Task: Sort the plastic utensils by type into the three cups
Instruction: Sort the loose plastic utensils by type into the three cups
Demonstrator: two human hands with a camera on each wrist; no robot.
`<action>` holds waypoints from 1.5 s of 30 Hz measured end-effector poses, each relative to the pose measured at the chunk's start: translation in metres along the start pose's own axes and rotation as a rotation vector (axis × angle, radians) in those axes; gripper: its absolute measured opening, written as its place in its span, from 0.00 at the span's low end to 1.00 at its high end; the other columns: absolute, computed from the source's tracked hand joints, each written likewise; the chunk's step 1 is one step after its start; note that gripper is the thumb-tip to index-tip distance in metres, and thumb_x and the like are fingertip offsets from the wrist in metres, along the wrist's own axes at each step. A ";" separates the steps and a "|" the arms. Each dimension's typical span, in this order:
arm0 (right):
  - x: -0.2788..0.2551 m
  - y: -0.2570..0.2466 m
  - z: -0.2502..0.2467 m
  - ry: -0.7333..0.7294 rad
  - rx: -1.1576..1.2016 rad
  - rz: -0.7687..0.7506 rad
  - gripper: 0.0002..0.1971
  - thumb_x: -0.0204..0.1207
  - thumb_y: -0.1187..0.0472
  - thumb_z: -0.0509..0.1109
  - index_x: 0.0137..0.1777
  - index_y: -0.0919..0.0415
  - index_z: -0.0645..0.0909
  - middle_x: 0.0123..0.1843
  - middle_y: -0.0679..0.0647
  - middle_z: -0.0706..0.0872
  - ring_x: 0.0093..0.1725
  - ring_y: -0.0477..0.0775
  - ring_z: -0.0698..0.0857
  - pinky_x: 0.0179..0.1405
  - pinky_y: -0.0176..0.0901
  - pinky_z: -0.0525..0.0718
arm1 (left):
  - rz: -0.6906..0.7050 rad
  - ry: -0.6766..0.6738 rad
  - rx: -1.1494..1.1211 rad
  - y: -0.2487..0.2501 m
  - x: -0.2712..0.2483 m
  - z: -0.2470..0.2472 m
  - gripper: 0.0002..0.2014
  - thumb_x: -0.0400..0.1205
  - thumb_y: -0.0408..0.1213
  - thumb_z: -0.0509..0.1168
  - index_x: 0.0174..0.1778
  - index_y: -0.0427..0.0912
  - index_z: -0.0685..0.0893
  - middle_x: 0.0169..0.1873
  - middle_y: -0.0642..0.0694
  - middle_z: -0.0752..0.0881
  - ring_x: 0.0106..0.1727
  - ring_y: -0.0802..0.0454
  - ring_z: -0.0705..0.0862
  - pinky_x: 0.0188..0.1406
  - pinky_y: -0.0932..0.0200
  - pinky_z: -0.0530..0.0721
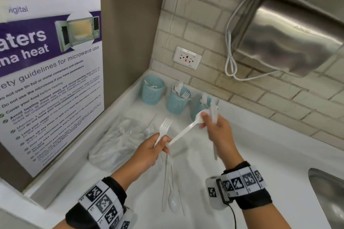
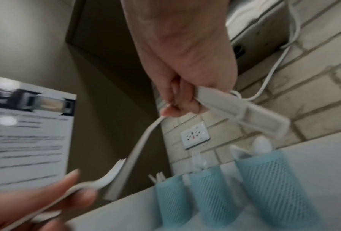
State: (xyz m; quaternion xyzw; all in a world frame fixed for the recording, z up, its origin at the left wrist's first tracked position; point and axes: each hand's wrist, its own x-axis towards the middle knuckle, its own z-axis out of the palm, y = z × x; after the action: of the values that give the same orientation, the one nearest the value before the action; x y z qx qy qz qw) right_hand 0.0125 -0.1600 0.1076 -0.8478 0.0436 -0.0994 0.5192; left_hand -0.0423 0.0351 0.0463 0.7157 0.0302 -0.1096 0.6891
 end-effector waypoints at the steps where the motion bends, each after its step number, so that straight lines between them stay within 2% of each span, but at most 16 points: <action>1: 0.009 -0.002 -0.009 0.094 0.015 -0.017 0.16 0.82 0.50 0.65 0.40 0.59 0.86 0.31 0.46 0.86 0.28 0.37 0.78 0.34 0.38 0.73 | -0.016 0.025 -0.025 -0.001 0.001 -0.001 0.15 0.87 0.50 0.54 0.51 0.50 0.84 0.37 0.52 0.84 0.24 0.58 0.68 0.24 0.65 0.69; 5: 0.047 -0.004 -0.033 0.392 -0.014 -0.069 0.12 0.83 0.49 0.63 0.45 0.53 0.84 0.43 0.49 0.89 0.44 0.47 0.82 0.46 0.40 0.73 | -0.059 0.055 -0.104 -0.006 0.005 -0.004 0.17 0.88 0.47 0.51 0.53 0.47 0.85 0.39 0.49 0.79 0.22 0.58 0.66 0.20 0.67 0.66; 8: 0.076 0.007 -0.038 0.469 -0.088 -0.078 0.16 0.84 0.49 0.61 0.45 0.56 0.86 0.44 0.50 0.88 0.47 0.53 0.84 0.46 0.39 0.73 | -0.045 0.044 -0.062 -0.006 0.006 -0.001 0.16 0.88 0.40 0.50 0.58 0.49 0.83 0.42 0.49 0.79 0.24 0.57 0.71 0.25 0.65 0.73; 14: 0.113 0.045 -0.029 0.269 -0.412 -0.017 0.18 0.85 0.50 0.57 0.60 0.58 0.85 0.52 0.59 0.90 0.55 0.62 0.85 0.45 0.41 0.70 | -0.033 -0.009 -0.068 -0.009 0.006 -0.004 0.13 0.88 0.42 0.53 0.65 0.58 0.78 0.40 0.51 0.79 0.30 0.56 0.77 0.43 0.59 0.78; 18: 0.113 0.048 -0.023 0.204 -0.456 -0.019 0.17 0.83 0.53 0.61 0.65 0.63 0.80 0.55 0.64 0.87 0.57 0.66 0.83 0.47 0.41 0.69 | 0.051 -0.024 -0.049 -0.010 0.006 -0.007 0.11 0.86 0.43 0.57 0.59 0.58 0.83 0.34 0.53 0.80 0.28 0.57 0.78 0.37 0.68 0.77; 21: 0.098 0.035 -0.013 0.214 -0.393 -0.097 0.17 0.81 0.53 0.65 0.65 0.61 0.80 0.54 0.60 0.88 0.55 0.61 0.84 0.48 0.40 0.71 | 0.066 -0.008 -0.068 -0.010 0.005 -0.006 0.10 0.85 0.43 0.60 0.55 0.58 0.86 0.31 0.56 0.82 0.28 0.57 0.78 0.36 0.67 0.76; 23: 0.081 0.020 -0.002 0.112 -0.247 -0.077 0.16 0.80 0.50 0.68 0.64 0.55 0.81 0.51 0.53 0.87 0.51 0.53 0.85 0.49 0.41 0.77 | 0.072 -0.007 -0.061 -0.010 0.005 -0.004 0.10 0.85 0.43 0.60 0.56 0.59 0.86 0.30 0.58 0.82 0.28 0.57 0.78 0.37 0.68 0.76; 24: 0.070 0.012 0.005 -0.014 -0.153 -0.028 0.16 0.79 0.47 0.69 0.63 0.54 0.82 0.47 0.50 0.86 0.45 0.48 0.84 0.44 0.40 0.79 | 0.079 -0.011 -0.053 -0.010 0.005 -0.003 0.11 0.85 0.43 0.60 0.56 0.59 0.86 0.30 0.57 0.82 0.29 0.58 0.78 0.36 0.69 0.77; 26: 0.048 0.000 0.016 -0.348 -0.072 0.088 0.19 0.78 0.44 0.69 0.59 0.57 0.84 0.35 0.46 0.80 0.29 0.42 0.76 0.27 0.34 0.72 | 0.106 -0.017 -0.050 -0.009 0.005 -0.001 0.11 0.85 0.42 0.60 0.58 0.58 0.86 0.31 0.55 0.81 0.29 0.59 0.78 0.35 0.71 0.77; 28: 0.035 -0.002 0.027 -0.607 -0.074 0.124 0.18 0.76 0.46 0.71 0.57 0.59 0.87 0.28 0.46 0.73 0.22 0.41 0.67 0.20 0.33 0.63 | 0.134 -0.018 -0.055 -0.007 0.004 0.002 0.11 0.85 0.41 0.61 0.59 0.54 0.86 0.30 0.53 0.81 0.28 0.61 0.77 0.33 0.72 0.77; 31: 0.028 -0.003 0.035 -0.713 -0.079 0.089 0.11 0.76 0.49 0.73 0.49 0.56 0.90 0.25 0.47 0.73 0.22 0.42 0.66 0.20 0.34 0.60 | 0.151 -0.017 -0.049 -0.007 0.004 0.003 0.11 0.85 0.40 0.61 0.58 0.53 0.87 0.27 0.55 0.81 0.27 0.61 0.77 0.33 0.71 0.77; 34: 0.036 -0.009 0.032 -0.632 -0.110 0.038 0.11 0.77 0.50 0.72 0.48 0.57 0.90 0.24 0.46 0.75 0.21 0.41 0.67 0.20 0.34 0.60 | 0.139 0.017 -0.048 -0.009 0.006 0.000 0.10 0.84 0.42 0.62 0.56 0.55 0.88 0.28 0.55 0.82 0.28 0.59 0.78 0.32 0.71 0.76; 36: 0.049 -0.015 0.024 -0.461 -0.077 0.016 0.13 0.78 0.50 0.71 0.46 0.60 0.89 0.24 0.46 0.76 0.21 0.42 0.67 0.20 0.33 0.63 | 0.118 0.066 -0.070 -0.011 0.008 -0.003 0.10 0.84 0.40 0.62 0.54 0.54 0.87 0.29 0.53 0.82 0.27 0.60 0.77 0.30 0.72 0.75; 38: 0.064 -0.023 0.014 -0.240 -0.056 -0.020 0.12 0.81 0.52 0.68 0.43 0.57 0.88 0.26 0.46 0.78 0.23 0.43 0.70 0.24 0.34 0.66 | 0.090 0.111 -0.091 -0.012 0.009 -0.007 0.09 0.85 0.39 0.62 0.54 0.52 0.87 0.30 0.52 0.82 0.26 0.61 0.77 0.27 0.73 0.74; 42: 0.091 -0.038 0.004 0.042 -0.036 -0.125 0.11 0.85 0.58 0.62 0.57 0.54 0.86 0.35 0.49 0.84 0.31 0.44 0.78 0.21 0.23 0.71 | 0.062 0.127 -0.077 -0.015 0.009 -0.009 0.10 0.85 0.38 0.61 0.54 0.49 0.87 0.32 0.51 0.82 0.25 0.63 0.77 0.26 0.75 0.74; 45: 0.107 -0.041 0.010 0.124 -0.074 -0.141 0.13 0.85 0.59 0.61 0.62 0.57 0.84 0.44 0.55 0.87 0.38 0.47 0.82 0.24 0.19 0.72 | 0.051 0.113 -0.072 -0.015 0.008 -0.008 0.09 0.85 0.39 0.61 0.55 0.49 0.87 0.32 0.52 0.83 0.27 0.62 0.78 0.26 0.75 0.74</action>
State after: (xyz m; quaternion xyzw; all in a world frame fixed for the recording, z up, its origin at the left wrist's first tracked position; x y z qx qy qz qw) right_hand 0.1176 -0.1518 0.1525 -0.8594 0.0193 -0.1863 0.4757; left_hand -0.0363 0.0432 0.0304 0.6962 0.0546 -0.0502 0.7140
